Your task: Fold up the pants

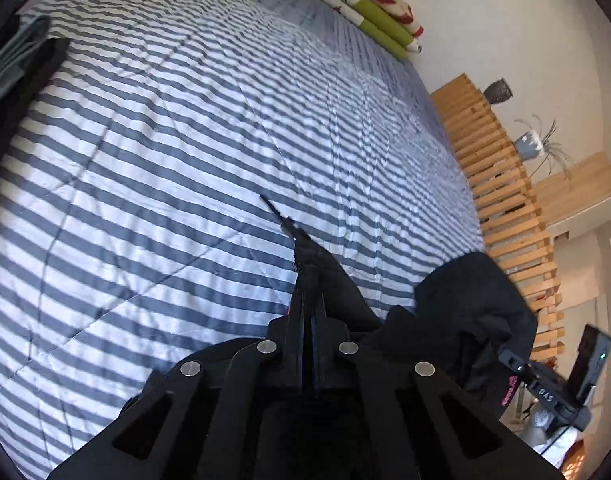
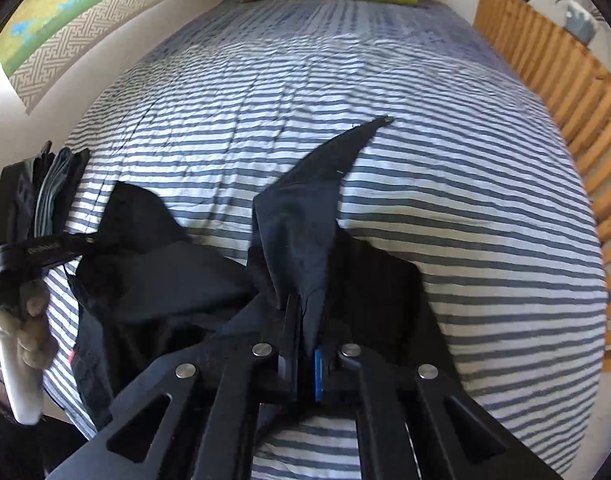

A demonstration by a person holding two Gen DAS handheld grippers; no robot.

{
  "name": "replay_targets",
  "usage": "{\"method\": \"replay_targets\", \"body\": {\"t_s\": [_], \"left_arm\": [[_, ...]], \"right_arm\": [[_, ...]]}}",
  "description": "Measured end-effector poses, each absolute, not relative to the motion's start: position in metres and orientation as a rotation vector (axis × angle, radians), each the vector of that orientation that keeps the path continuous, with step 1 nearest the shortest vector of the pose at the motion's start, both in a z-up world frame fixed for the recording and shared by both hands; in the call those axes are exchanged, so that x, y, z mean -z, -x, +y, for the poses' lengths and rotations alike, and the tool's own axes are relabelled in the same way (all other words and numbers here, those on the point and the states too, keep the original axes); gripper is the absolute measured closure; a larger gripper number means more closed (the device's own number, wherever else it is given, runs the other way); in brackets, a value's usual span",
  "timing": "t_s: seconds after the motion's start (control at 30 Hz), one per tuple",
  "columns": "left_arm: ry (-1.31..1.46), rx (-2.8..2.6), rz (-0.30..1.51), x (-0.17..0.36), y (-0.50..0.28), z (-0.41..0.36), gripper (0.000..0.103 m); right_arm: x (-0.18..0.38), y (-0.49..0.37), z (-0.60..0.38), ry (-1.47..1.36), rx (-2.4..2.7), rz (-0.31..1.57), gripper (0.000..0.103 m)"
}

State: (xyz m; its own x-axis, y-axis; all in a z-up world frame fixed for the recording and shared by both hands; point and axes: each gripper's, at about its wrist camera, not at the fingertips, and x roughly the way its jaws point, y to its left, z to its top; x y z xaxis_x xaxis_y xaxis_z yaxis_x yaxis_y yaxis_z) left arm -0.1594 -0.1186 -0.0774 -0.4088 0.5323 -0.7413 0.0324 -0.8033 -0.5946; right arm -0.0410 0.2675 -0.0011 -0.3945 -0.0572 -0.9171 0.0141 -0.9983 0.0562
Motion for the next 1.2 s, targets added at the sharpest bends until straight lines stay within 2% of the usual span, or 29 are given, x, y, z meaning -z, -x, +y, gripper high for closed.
{"method": "replay_targets", "body": {"t_s": [0.13, 0.23, 0.3, 0.4, 0.47, 0.53, 0.73, 0.8, 0.83, 0.87, 0.97, 1.1, 1.2], "left_arm": [[1.428, -2.388, -0.851, 0.061, 0.110, -0.172, 0.101], [1.456, -2.379, -0.889, 0.070, 0.086, -0.197, 0.101], [1.491, -2.398, -0.865, 0.074, 0.073, -0.206, 0.101], [1.519, -2.389, -0.884, 0.085, 0.067, -0.210, 0.101], [1.524, -2.391, -0.898, 0.094, 0.066, -0.211, 0.101], [1.522, -2.403, -0.890, 0.095, 0.067, -0.212, 0.101], [1.536, -2.401, -0.879, 0.100, 0.072, -0.210, 0.101], [1.546, -2.397, -0.886, 0.102, 0.073, -0.208, 0.101], [1.550, -2.395, -0.887, 0.103, 0.073, -0.207, 0.101], [1.553, -2.395, -0.880, 0.103, 0.073, -0.206, 0.101], [1.560, -2.399, -0.868, 0.099, 0.072, -0.204, 0.101], [1.562, -2.404, -0.838, 0.090, 0.070, -0.203, 0.101], [1.562, -2.406, -0.828, 0.086, 0.072, -0.202, 0.101]], "right_arm": [[0.000, -0.023, 0.332, -1.781, 2.676, -0.223, 0.099], [0.041, -0.073, 0.354, -1.974, 2.579, -0.254, 0.098], [0.076, -0.096, 0.353, -2.113, 2.423, -0.217, 0.093], [0.098, -0.113, 0.359, -2.182, 2.294, -0.313, 0.085], [0.087, -0.116, 0.370, -2.126, 2.338, -0.354, 0.081], [0.067, -0.116, 0.388, -2.089, 2.419, -0.400, 0.070], [-0.007, -0.092, 0.455, -1.909, 2.721, -0.510, 0.068], [-0.024, -0.062, 0.455, -1.805, 2.763, -0.476, 0.058], [-0.026, -0.042, 0.448, -1.772, 2.734, -0.449, 0.047], [-0.023, -0.021, 0.438, -1.758, 2.687, -0.435, 0.045], [0.004, 0.044, 0.390, -1.784, 2.514, -0.399, 0.045], [0.056, 0.094, 0.321, -1.885, 2.432, -0.097, 0.045], [0.093, 0.112, 0.304, -1.966, 2.380, -0.005, 0.045]]}}
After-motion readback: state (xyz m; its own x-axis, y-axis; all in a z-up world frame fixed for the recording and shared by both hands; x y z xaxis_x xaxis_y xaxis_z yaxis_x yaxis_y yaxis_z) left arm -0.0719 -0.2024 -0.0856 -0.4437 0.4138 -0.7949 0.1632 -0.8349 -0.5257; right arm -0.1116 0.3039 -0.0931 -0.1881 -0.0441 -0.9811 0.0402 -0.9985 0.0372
